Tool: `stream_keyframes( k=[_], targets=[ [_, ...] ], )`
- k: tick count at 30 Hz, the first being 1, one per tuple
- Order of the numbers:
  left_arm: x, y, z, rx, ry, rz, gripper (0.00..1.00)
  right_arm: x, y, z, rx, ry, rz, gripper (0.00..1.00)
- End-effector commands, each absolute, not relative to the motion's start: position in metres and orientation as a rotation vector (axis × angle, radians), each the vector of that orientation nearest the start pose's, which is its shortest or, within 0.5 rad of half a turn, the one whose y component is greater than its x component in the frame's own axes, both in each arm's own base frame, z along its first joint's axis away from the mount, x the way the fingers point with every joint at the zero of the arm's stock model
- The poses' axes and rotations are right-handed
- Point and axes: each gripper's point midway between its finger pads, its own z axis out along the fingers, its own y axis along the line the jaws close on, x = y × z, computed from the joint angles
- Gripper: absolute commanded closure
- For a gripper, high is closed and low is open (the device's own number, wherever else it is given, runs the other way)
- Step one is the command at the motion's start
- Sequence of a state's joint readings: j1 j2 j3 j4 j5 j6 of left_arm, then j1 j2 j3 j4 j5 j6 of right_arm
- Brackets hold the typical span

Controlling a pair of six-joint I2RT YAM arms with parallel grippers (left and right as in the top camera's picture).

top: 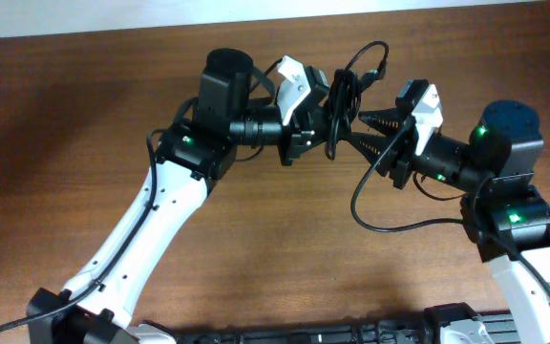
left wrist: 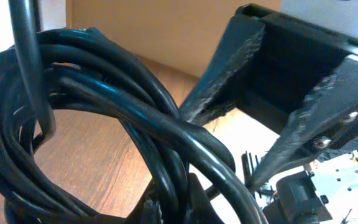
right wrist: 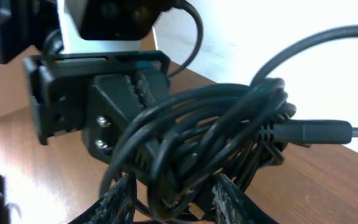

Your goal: Untangle cables

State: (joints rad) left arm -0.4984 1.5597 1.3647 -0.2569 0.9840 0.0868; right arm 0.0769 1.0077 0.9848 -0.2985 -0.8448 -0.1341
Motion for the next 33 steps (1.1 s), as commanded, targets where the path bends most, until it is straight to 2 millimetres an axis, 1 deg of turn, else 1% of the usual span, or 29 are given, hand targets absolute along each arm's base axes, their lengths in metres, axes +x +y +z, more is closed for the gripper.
stream_keyframes(
  k=[1,3,4,5,6,8,9,11,14,15,17,20,23,25,26,28,33],
  targets=[
    [0.285,-0.337,0.325,1.234,1.562,-1.273,1.0,0.297,0.151,0.335,-0.739,1.69,0.729,0.6],
    [0.28,-0.341,0.325,1.258,1.539,-1.27,1.0,0.296,0.15,0.334,-0.735,1.699,0.734,0.6],
    [0.278,-0.344,0.325,1.263,1.539,-1.267,1.0,0.296,0.15,0.333,-0.734,1.701,0.735,0.63],
    [0.277,-0.346,0.324,1.264,1.542,-1.26,1.0,0.296,0.15,0.333,-0.734,1.704,0.736,0.74],
    [0.278,-0.347,0.323,1.26,1.549,-1.248,1.0,0.296,0.15,0.333,-0.733,1.705,0.736,0.81],
    [0.28,-0.347,0.323,1.255,1.554,-1.24,1.0,0.296,0.15,0.333,-0.733,1.705,0.736,0.86],
    [0.28,-0.347,0.323,1.253,1.554,-1.239,1.0,0.296,0.15,0.333,-0.733,1.705,0.737,0.87],
    [0.28,-0.347,0.323,1.253,1.555,-1.239,1.0,0.296,0.15,0.332,-0.732,1.709,0.738,0.96],
    [0.282,-0.346,0.321,1.247,1.565,-1.23,1.0,0.296,0.15,0.332,-0.733,1.708,0.738,0.96],
    [0.286,-0.345,0.318,1.232,1.589,-1.205,1.0,0.295,0.151,0.333,-0.735,1.706,0.742,0.96],
    [0.3,-0.341,0.307,1.177,1.675,-1.111,1.0,0.291,0.153,0.335,-0.739,1.699,0.767,0.96],
    [0.314,-0.334,0.293,1.12,1.768,-1.007,1.0,0.282,0.157,0.341,-0.769,1.668,0.804,0.96],
    [0.331,-0.322,0.278,1.052,1.866,-0.87,1.0,0.265,0.165,0.351,-0.79,1.639,0.906,0.96],
    [0.34,-0.314,0.271,1.013,1.914,-0.787,1.0,0.259,0.167,0.354,-0.776,1.645,0.957,0.96],
    [0.342,-0.312,0.269,1.005,1.923,-0.764,1.0,0.257,0.168,0.355,-0.77,1.65,0.983,0.96],
    [0.342,-0.311,0.267,1.069,1.886,-0.719,1.0,0.253,0.17,0.356,-0.783,1.644,1.012,0.96],
    [0.342,-0.311,0.267,1.15,1.826,-0.664,1.0,0.253,0.17,0.356,-0.779,1.646,1.02,0.96]
  ],
)
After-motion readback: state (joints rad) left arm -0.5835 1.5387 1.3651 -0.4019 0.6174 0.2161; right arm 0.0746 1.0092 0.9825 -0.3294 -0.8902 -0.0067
